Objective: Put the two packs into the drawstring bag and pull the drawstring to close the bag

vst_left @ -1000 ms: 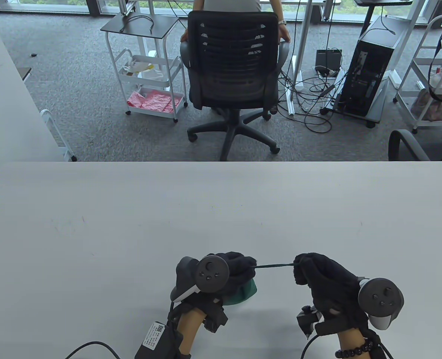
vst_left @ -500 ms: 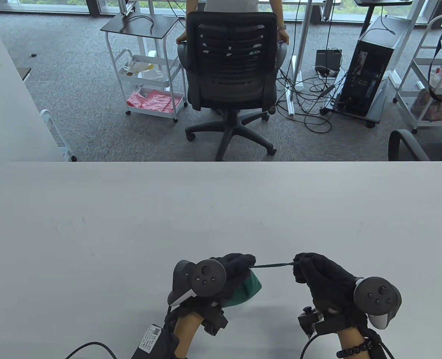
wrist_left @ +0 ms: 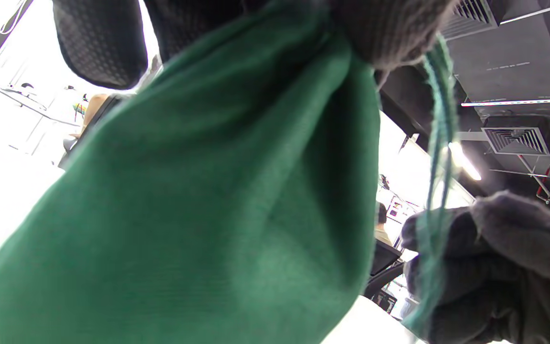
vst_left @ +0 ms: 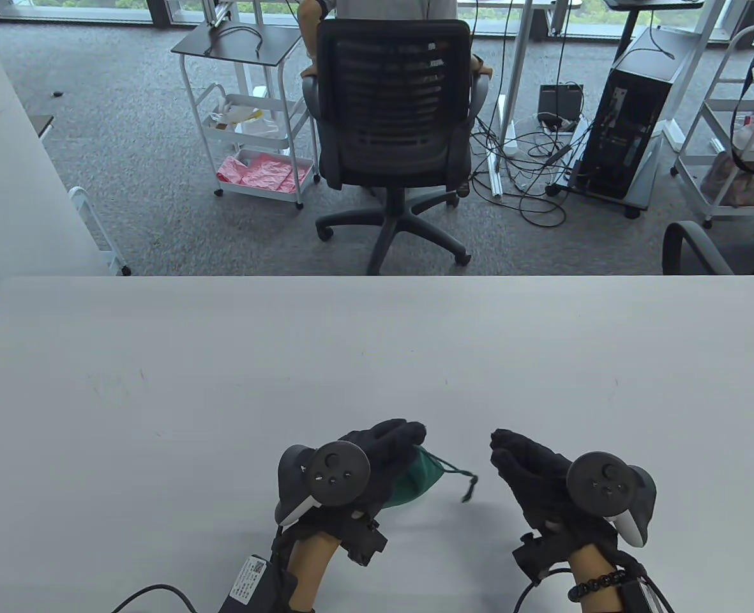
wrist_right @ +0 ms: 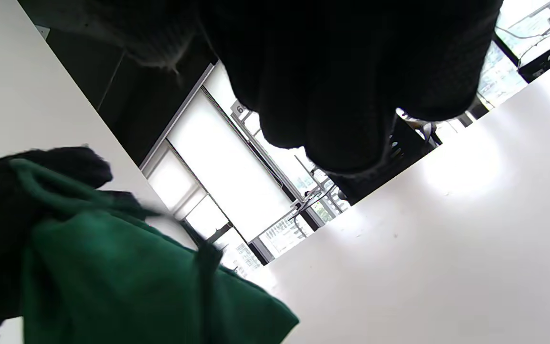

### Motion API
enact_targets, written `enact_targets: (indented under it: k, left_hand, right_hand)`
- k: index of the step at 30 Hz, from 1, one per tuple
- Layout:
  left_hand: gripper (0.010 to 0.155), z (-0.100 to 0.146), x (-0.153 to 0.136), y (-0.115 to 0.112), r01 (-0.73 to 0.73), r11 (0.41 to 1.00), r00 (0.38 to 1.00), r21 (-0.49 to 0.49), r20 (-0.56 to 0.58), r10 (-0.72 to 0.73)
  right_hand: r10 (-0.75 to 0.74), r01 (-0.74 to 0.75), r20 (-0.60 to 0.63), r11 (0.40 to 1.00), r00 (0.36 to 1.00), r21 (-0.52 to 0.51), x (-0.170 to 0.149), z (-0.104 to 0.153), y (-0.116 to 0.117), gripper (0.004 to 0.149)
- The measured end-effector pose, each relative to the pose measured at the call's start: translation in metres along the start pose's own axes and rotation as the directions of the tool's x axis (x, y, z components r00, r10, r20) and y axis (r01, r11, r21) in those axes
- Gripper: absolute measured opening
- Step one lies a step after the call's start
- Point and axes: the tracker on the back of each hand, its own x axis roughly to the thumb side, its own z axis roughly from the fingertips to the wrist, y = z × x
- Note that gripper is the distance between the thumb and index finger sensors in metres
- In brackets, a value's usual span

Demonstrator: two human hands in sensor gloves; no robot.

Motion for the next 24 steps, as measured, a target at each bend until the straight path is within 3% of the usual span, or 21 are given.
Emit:
enact_targets:
  k: [6,10,14,24]
  left_hand:
    - [0.043,0.000,-0.002,0.002,0.014,1.000,1.000,0.015,-0.007,-0.014]
    - [0.043,-0.002,-0.002,-0.001,0.050,0.999,0.999,0.011,-0.001,-0.050]
    - [0.043,-0.006,-0.005,-0.005,0.100,0.995,0.995,0.017,-0.008,-0.100]
    - [0.042,-0.031,-0.012,-0.018,0.223,0.974,0.975,0.043,-0.006,-0.222]
  right_hand:
    - [0.115,-0.113,-0.039,0.992,0.993,0.052,-0.010,-0.003,-0.001,0.065]
    - [0.178,-0.165,-0.066,0.972,0.982,0.170,-0.015,-0.006,0.000,0.076]
    - [0.239,-0.219,-0.073,0.951,0.968,0.217,-0.018,-0.007,0.000,0.084]
    - [0.235,-0.203,-0.100,0.944,0.967,0.259,-0.018,-0.006,-0.002,0.087]
